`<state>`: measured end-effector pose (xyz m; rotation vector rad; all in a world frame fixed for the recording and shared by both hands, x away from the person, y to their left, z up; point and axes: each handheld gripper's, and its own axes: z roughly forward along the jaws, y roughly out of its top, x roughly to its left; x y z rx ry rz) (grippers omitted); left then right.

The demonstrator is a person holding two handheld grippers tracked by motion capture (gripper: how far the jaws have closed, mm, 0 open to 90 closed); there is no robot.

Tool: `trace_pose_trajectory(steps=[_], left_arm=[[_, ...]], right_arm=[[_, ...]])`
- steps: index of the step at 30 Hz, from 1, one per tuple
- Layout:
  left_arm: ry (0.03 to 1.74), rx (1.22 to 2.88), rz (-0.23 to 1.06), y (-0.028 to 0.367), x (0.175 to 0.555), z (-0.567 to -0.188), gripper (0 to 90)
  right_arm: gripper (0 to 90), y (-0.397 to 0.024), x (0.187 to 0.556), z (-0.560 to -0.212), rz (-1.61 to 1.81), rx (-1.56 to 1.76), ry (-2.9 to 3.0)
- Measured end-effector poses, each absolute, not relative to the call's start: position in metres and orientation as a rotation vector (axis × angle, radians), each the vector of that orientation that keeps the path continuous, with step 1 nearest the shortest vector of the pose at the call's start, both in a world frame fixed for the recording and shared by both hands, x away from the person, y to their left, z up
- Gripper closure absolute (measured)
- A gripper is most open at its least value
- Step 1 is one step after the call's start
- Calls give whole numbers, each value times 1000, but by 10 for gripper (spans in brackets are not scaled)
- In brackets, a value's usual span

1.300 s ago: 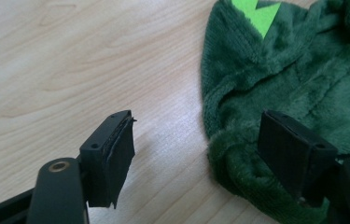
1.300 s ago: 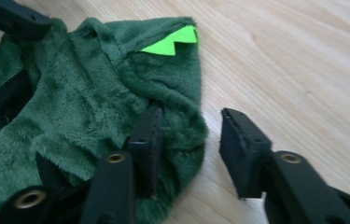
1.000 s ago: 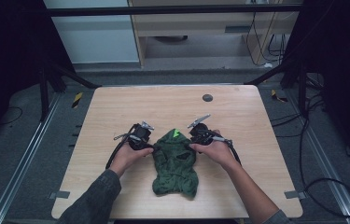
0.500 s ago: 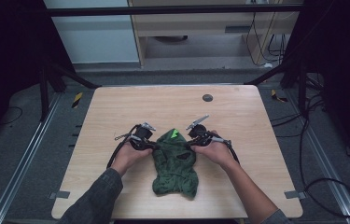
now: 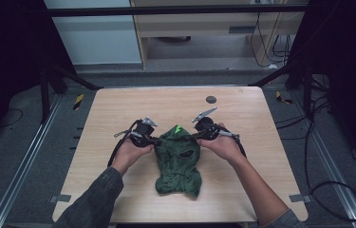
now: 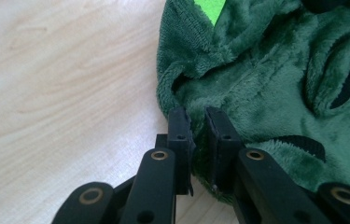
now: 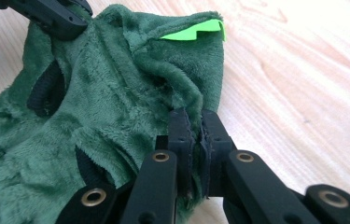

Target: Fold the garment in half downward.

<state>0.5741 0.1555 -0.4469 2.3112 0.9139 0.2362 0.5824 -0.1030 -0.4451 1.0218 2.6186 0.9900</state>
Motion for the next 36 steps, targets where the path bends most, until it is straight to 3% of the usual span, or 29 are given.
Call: trace_pose_trajectory(steps=[36], left_arm=[[904,2292,308,156,582,-420,811]], right_arm=[[847,-101,591,-421,1003,960,2581]])
